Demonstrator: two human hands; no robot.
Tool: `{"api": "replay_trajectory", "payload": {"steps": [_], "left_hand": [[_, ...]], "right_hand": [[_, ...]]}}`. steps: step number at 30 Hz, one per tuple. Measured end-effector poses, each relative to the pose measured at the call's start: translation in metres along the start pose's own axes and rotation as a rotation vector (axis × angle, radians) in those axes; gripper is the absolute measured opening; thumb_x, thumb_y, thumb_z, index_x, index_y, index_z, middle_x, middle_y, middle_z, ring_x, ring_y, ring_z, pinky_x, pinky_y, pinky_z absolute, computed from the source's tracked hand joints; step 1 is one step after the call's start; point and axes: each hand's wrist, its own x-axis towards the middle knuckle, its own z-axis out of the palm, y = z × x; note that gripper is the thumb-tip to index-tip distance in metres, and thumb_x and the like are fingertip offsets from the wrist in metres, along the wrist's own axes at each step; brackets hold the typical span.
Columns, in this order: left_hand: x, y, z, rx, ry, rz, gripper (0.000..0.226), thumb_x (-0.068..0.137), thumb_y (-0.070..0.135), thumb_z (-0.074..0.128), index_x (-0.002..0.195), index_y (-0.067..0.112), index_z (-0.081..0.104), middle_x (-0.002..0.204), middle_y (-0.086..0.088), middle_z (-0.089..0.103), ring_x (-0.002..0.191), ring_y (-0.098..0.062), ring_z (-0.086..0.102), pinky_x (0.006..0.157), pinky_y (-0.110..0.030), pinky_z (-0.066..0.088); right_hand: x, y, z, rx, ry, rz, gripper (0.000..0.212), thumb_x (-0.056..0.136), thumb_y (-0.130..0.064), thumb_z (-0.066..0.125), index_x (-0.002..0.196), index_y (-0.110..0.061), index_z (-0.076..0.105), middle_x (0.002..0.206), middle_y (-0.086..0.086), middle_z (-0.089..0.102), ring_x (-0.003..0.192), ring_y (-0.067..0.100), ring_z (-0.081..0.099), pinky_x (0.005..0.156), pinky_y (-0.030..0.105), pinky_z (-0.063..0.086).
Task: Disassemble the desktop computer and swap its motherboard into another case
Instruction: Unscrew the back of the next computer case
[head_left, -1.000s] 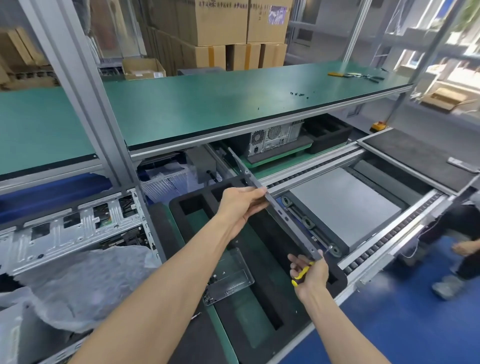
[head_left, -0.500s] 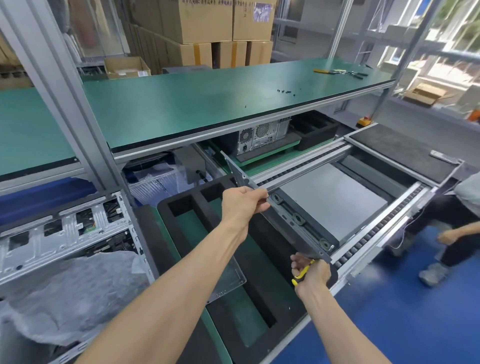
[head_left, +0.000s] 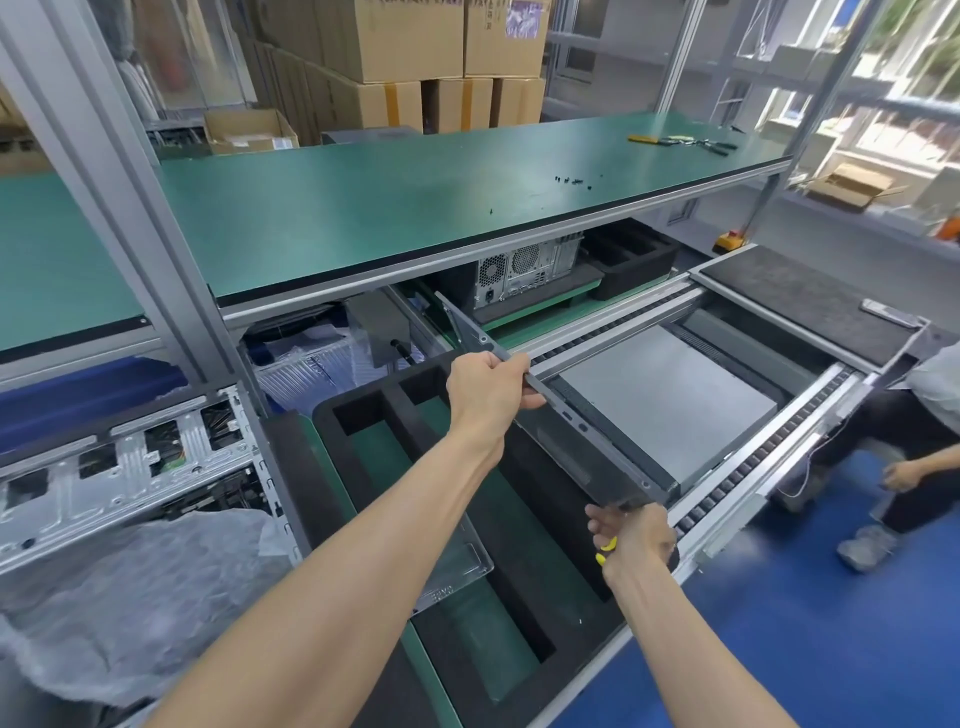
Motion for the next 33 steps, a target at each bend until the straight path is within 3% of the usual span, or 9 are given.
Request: {"api": "replay_trajectory", "payload": {"steps": [3, 8, 11, 14, 17, 20, 28, 31, 33], "left_hand": [[0.006, 0.005, 0.005, -0.005, 0.004, 0.010, 0.017, 0.087, 0.014, 0.065, 0.073, 0.005, 0.060, 0.070, -0.005, 0.071, 0.058, -0.022, 0.073, 0.079, -0.038, 0.058], [0.026, 0.008, 0.005, 0.077, -0.078, 0.006, 0.021, 0.094, 0.015, 0.059, 0.076, 0.010, 0.049, 0.076, -0.005, 0.062, 0.050, -0.008, 0.066, 0.087, -0.046, 0.059], [0.034, 0.003, 0.005, 0.096, -0.109, -0.025, 0.021, 0.097, 0.015, 0.059, 0.078, 0.007, 0.054, 0.075, -0.004, 0.062, 0.052, -0.006, 0.065, 0.090, -0.045, 0.058], [0.037, -0.007, 0.001, 0.086, -0.127, -0.081, 0.018, 0.098, 0.009, 0.058, 0.086, 0.001, 0.068, 0.074, -0.004, 0.067, 0.067, -0.010, 0.066, 0.091, -0.038, 0.059], [0.034, -0.014, -0.003, -0.015, -0.180, -0.144, 0.018, 0.099, 0.004, 0.055, 0.115, 0.003, 0.062, 0.102, -0.009, 0.071, 0.092, -0.017, 0.068, 0.089, -0.029, 0.057], [0.030, -0.015, -0.006, 0.017, -0.222, -0.152, 0.027, 0.097, 0.006, 0.059, 0.124, 0.007, 0.062, 0.116, -0.008, 0.068, 0.109, -0.020, 0.065, 0.097, -0.033, 0.054], [0.016, -0.019, -0.031, 0.080, -0.287, -0.149, 0.026, 0.099, 0.011, 0.058, 0.123, 0.016, 0.065, 0.117, -0.001, 0.069, 0.109, -0.017, 0.064, 0.096, -0.035, 0.054], [0.007, -0.021, -0.044, 0.091, -0.295, -0.139, 0.025, 0.099, 0.011, 0.057, 0.122, 0.016, 0.066, 0.114, -0.001, 0.071, 0.108, -0.017, 0.066, 0.091, -0.032, 0.055], [0.000, -0.021, -0.053, 0.100, -0.294, -0.132, 0.023, 0.099, 0.012, 0.057, 0.118, 0.017, 0.068, 0.111, -0.001, 0.072, 0.107, -0.018, 0.066, 0.089, -0.032, 0.056]], "right_hand": [[0.002, -0.007, 0.002, -0.040, 0.038, -0.057, 0.027, 0.086, -0.008, 0.036, 0.101, 0.001, 0.057, 0.062, 0.020, 0.070, 0.037, 0.024, 0.052, 0.032, 0.018, 0.029], [-0.001, -0.001, 0.006, -0.091, -0.010, -0.065, 0.015, 0.089, -0.009, 0.043, 0.090, -0.003, 0.057, 0.069, 0.015, 0.073, 0.031, 0.014, 0.051, 0.032, 0.013, 0.026], [0.003, 0.004, 0.006, -0.097, -0.028, -0.072, 0.019, 0.092, -0.015, 0.047, 0.096, -0.003, 0.062, 0.069, 0.011, 0.075, 0.033, 0.013, 0.053, 0.032, 0.013, 0.027], [0.006, 0.005, 0.006, -0.116, -0.092, -0.081, 0.016, 0.094, -0.018, 0.050, 0.100, -0.008, 0.062, 0.074, 0.007, 0.076, 0.044, 0.015, 0.056, 0.033, 0.017, 0.032], [0.005, 0.003, 0.010, -0.201, -0.132, -0.099, 0.015, 0.094, -0.022, 0.053, 0.096, -0.015, 0.066, 0.075, -0.001, 0.077, 0.046, 0.014, 0.052, 0.037, 0.021, 0.032], [0.005, 0.005, 0.010, -0.203, -0.097, -0.110, 0.015, 0.093, -0.016, 0.052, 0.101, -0.012, 0.065, 0.079, -0.003, 0.077, 0.048, 0.014, 0.054, 0.036, 0.020, 0.032], [-0.026, 0.014, 0.013, -0.102, -0.142, -0.414, 0.018, 0.090, -0.004, 0.049, 0.089, -0.020, 0.057, 0.086, 0.011, 0.074, 0.045, 0.017, 0.050, 0.038, 0.025, 0.032], [-0.045, 0.012, 0.017, -0.088, -0.163, -0.560, 0.045, 0.087, -0.001, 0.048, 0.119, -0.029, 0.060, 0.079, 0.007, 0.071, 0.047, 0.019, 0.050, 0.047, 0.028, 0.039], [-0.057, 0.011, 0.018, -0.101, -0.172, -0.672, 0.059, 0.090, -0.002, 0.047, 0.140, -0.033, 0.051, 0.075, 0.001, 0.068, 0.050, 0.019, 0.051, 0.053, 0.031, 0.043]]}}
